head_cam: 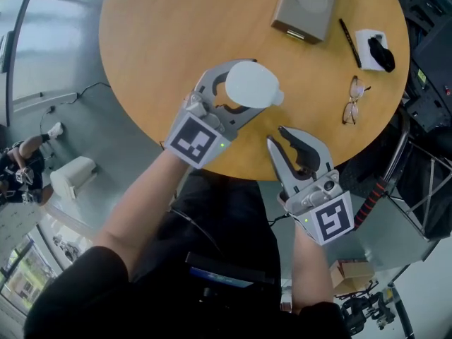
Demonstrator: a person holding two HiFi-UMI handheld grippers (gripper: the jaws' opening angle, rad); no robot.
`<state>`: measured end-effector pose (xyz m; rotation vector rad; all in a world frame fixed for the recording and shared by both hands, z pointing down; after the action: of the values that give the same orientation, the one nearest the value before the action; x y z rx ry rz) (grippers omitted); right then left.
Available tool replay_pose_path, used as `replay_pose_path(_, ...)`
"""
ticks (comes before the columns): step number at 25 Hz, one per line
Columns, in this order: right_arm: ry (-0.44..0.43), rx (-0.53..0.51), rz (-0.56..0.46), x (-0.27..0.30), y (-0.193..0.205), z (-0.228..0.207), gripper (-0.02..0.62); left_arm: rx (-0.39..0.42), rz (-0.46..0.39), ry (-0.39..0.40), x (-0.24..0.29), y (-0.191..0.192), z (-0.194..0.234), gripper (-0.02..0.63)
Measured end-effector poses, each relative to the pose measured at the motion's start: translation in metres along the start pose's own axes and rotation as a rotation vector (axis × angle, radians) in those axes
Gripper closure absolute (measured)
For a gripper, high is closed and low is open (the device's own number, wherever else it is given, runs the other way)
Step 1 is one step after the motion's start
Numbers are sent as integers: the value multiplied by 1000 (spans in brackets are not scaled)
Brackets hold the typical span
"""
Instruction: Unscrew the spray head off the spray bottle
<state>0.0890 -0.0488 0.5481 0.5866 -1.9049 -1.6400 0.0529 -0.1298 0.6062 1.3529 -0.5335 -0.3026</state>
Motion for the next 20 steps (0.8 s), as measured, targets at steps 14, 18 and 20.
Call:
replay_pose_path(14, -85, -69, -61, -22, -175, 54, 465, -75, 58, -21, -78, -137, -39, 307)
replay_pose_path(18, -112, -79, -54, -26, -205, 72, 432, -118, 69, -20, -90, -161, -51, 307)
replay_pose_path(20, -116, -88, -58, -28, -221, 81, 416, -126, 70, -1, -98, -176, -60, 307)
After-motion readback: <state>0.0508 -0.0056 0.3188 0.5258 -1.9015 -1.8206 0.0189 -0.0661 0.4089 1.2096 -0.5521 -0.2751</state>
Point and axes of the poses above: the fingertips, and each gripper's own axes: x forward along the fingers, z to its left, y out of its underside, the point moved 2 cm from there along -x, backward along the fingers, and after that the axes turned 8 degrees about -x, right-handed, at the moved point
